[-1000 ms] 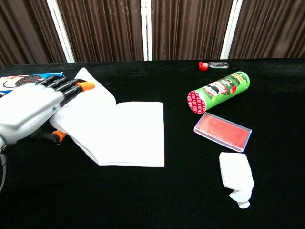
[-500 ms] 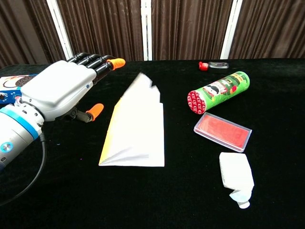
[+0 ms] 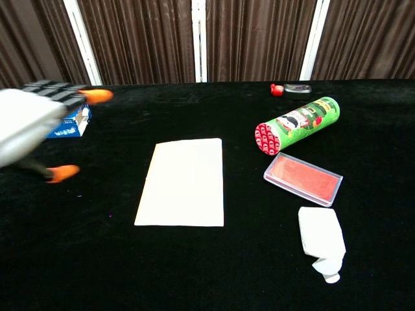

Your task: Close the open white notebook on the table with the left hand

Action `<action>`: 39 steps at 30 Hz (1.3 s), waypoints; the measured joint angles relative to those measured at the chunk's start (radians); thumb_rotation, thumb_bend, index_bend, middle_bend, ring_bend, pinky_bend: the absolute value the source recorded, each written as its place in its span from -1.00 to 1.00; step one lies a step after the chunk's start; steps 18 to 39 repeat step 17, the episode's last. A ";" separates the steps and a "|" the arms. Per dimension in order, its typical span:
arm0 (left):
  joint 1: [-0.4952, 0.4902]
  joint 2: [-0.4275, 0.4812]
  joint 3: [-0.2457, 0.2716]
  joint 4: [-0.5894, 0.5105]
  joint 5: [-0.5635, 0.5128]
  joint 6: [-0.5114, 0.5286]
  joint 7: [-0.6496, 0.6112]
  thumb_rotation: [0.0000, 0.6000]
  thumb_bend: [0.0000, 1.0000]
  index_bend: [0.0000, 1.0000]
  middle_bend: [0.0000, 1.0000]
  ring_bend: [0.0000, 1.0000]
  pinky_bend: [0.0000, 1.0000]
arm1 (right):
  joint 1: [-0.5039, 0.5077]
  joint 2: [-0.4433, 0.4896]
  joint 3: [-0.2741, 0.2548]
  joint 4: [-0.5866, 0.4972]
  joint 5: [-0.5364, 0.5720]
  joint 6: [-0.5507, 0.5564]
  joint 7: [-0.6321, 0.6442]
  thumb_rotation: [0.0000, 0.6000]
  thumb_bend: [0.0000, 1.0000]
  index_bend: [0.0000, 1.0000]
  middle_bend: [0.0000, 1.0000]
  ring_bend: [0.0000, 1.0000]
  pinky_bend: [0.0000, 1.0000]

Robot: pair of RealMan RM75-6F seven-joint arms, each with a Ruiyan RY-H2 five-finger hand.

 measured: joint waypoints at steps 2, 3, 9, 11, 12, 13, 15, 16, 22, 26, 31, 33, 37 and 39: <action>0.039 0.055 0.017 -0.030 -0.004 0.042 -0.018 1.00 -0.50 -1.00 -1.00 -1.00 -1.00 | -0.001 -0.003 -0.001 -0.001 -0.002 0.000 -0.010 1.00 -0.83 -1.00 -1.00 -1.00 -1.00; 0.057 0.076 0.025 -0.041 -0.005 0.061 -0.028 1.00 -0.50 -1.00 -1.00 -1.00 -1.00 | -0.001 -0.003 -0.002 -0.001 -0.001 0.000 -0.012 1.00 -0.83 -1.00 -1.00 -1.00 -1.00; 0.154 0.186 0.080 -0.068 0.023 0.186 -0.160 1.00 -0.51 -1.00 -1.00 -1.00 -1.00 | 0.002 -0.001 -0.005 0.004 0.005 -0.016 -0.026 1.00 -0.83 -1.00 -1.00 -1.00 -1.00; 0.186 0.209 0.096 -0.063 0.035 0.224 -0.217 1.00 -0.52 -1.00 -1.00 -1.00 -1.00 | 0.003 -0.003 -0.006 0.006 0.004 -0.018 -0.031 1.00 -0.83 -1.00 -1.00 -1.00 -1.00; 0.195 0.214 0.100 -0.060 0.038 0.234 -0.232 1.00 -0.52 -1.00 -1.00 -1.00 -1.00 | 0.003 -0.004 -0.006 0.007 0.001 -0.017 -0.034 1.00 -0.83 -1.00 -1.00 -1.00 -1.00; 0.214 0.226 0.109 -0.053 0.042 0.252 -0.263 1.00 -0.52 -1.00 -1.00 -1.00 -1.00 | 0.003 -0.005 -0.007 0.008 -0.002 -0.016 -0.037 1.00 -0.83 -1.00 -1.00 -1.00 -1.00; 0.242 0.244 0.123 -0.039 0.049 0.274 -0.301 1.00 -0.52 -1.00 -1.00 -1.00 -1.00 | 0.004 -0.009 -0.006 0.008 -0.009 -0.010 -0.039 1.00 -0.83 -1.00 -1.00 -1.00 -1.00; 0.257 0.253 0.129 -0.029 0.054 0.287 -0.321 1.00 -0.52 -1.00 -1.00 -1.00 -1.00 | 0.004 -0.010 -0.006 0.008 -0.012 -0.007 -0.039 1.00 -0.83 -1.00 -1.00 -1.00 -1.00; 0.266 0.260 0.133 -0.023 0.058 0.296 -0.333 1.00 -0.52 -1.00 -1.00 -1.00 -1.00 | 0.004 -0.012 -0.005 0.007 -0.016 -0.002 -0.038 1.00 -0.83 -1.00 -1.00 -1.00 -1.00; 0.266 0.260 0.133 -0.023 0.058 0.296 -0.333 1.00 -0.52 -1.00 -1.00 -1.00 -1.00 | 0.004 -0.012 -0.005 0.007 -0.016 -0.002 -0.038 1.00 -0.83 -1.00 -1.00 -1.00 -1.00; 0.266 0.260 0.133 -0.023 0.058 0.296 -0.333 1.00 -0.52 -1.00 -1.00 -1.00 -1.00 | 0.004 -0.012 -0.005 0.007 -0.016 -0.002 -0.038 1.00 -0.83 -1.00 -1.00 -1.00 -1.00; 0.266 0.260 0.133 -0.023 0.058 0.296 -0.333 1.00 -0.52 -1.00 -1.00 -1.00 -1.00 | 0.004 -0.012 -0.005 0.007 -0.016 -0.002 -0.038 1.00 -0.83 -1.00 -1.00 -1.00 -1.00; 0.266 0.260 0.133 -0.023 0.058 0.296 -0.333 1.00 -0.52 -1.00 -1.00 -1.00 -1.00 | 0.004 -0.012 -0.005 0.007 -0.016 -0.002 -0.038 1.00 -0.83 -1.00 -1.00 -1.00 -1.00; 0.266 0.260 0.133 -0.023 0.058 0.296 -0.333 1.00 -0.52 -1.00 -1.00 -1.00 -1.00 | 0.004 -0.012 -0.005 0.007 -0.016 -0.002 -0.038 1.00 -0.83 -1.00 -1.00 -1.00 -1.00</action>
